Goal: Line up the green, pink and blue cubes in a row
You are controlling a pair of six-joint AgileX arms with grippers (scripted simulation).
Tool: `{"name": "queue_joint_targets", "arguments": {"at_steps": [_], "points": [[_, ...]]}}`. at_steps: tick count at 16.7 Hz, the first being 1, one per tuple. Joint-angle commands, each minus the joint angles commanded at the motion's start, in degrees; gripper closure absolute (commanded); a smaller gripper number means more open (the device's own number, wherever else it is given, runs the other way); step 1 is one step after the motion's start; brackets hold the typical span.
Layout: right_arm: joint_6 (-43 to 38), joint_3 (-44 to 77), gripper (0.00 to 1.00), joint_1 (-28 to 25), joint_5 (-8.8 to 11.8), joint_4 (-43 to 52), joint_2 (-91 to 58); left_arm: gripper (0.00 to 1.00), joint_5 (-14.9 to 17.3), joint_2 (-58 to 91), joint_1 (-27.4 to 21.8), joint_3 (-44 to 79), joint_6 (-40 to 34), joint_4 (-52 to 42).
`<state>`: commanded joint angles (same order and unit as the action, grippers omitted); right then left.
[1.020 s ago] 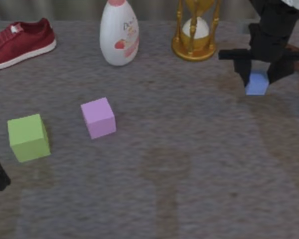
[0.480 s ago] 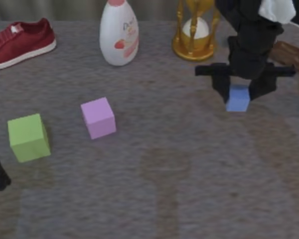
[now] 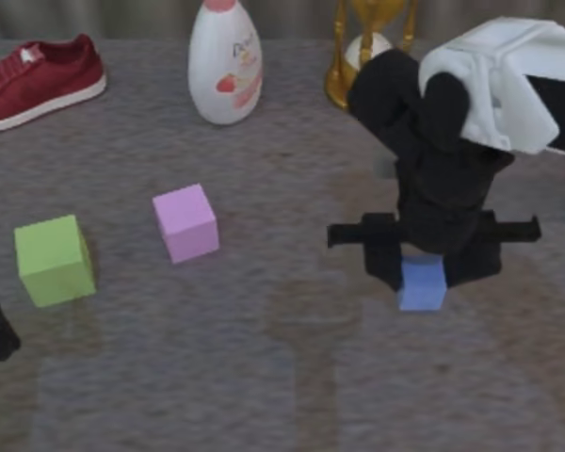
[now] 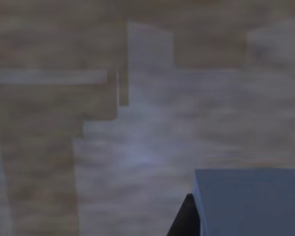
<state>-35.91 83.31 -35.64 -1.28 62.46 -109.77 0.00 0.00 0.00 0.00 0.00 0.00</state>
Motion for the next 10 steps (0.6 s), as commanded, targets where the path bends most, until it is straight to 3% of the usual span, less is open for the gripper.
{"name": "queue_joint_targets", "arguments": {"at_steps": [6, 10], "points": [[-0.81, -1.26, 1.00, -0.70, 0.04, -0.55, 0.88, 0.00, 0.00, 0.00, 0.00, 0.00, 0.00, 0.00], [-0.91, -5.22, 1.00, -0.77, 0.08, -6.88, -1.01, 0.00, 0.00, 0.00, 0.00, 0.00, 0.00, 0.00]]}}
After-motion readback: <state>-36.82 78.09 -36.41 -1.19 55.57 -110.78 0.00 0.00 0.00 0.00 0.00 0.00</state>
